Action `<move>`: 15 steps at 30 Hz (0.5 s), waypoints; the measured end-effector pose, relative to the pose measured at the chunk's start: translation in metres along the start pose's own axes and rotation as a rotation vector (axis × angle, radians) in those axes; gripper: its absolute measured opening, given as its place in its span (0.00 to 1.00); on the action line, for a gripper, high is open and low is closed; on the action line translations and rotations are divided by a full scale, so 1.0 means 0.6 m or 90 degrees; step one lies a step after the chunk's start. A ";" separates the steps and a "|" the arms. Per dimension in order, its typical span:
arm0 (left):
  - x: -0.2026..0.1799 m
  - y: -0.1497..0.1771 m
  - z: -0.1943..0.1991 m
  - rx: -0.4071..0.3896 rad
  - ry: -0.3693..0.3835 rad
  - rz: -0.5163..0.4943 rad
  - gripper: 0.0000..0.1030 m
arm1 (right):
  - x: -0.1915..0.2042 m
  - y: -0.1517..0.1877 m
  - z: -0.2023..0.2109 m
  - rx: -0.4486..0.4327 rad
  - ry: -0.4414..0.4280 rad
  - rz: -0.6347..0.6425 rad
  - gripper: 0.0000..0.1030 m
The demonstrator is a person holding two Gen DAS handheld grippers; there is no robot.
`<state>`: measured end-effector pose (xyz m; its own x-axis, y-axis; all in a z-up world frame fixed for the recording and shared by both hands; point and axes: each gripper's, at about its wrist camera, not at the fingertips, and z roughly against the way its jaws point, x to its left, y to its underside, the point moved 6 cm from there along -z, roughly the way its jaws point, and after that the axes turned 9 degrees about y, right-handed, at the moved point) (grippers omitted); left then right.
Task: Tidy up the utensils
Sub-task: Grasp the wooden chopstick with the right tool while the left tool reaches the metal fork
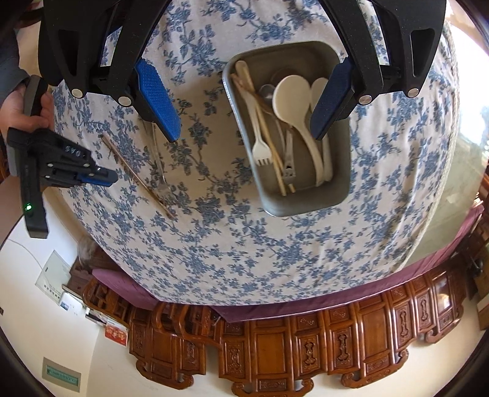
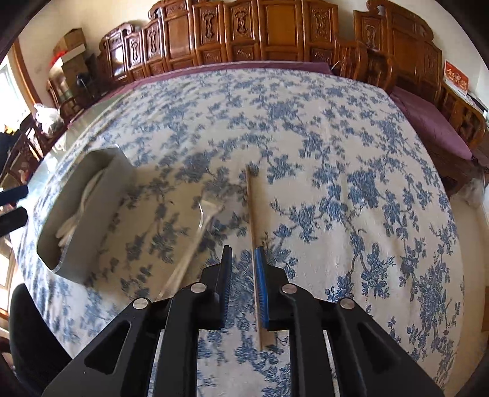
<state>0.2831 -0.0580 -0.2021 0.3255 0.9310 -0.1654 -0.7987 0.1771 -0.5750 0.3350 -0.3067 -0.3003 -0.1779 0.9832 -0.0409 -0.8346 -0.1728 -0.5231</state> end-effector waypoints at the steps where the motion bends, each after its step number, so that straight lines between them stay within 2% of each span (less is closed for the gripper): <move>1: -0.003 -0.001 -0.004 0.002 0.000 -0.001 0.81 | 0.001 0.002 -0.005 0.004 0.001 0.003 0.17; 15: -0.039 -0.003 -0.059 0.036 0.014 -0.018 0.81 | 0.012 0.009 -0.065 0.037 0.016 0.060 0.17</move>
<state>0.2948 -0.0914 -0.2260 0.3585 0.9183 -0.1679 -0.8166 0.2213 -0.5331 0.3495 -0.2984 -0.3368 -0.2440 0.9636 -0.1096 -0.8436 -0.2666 -0.4661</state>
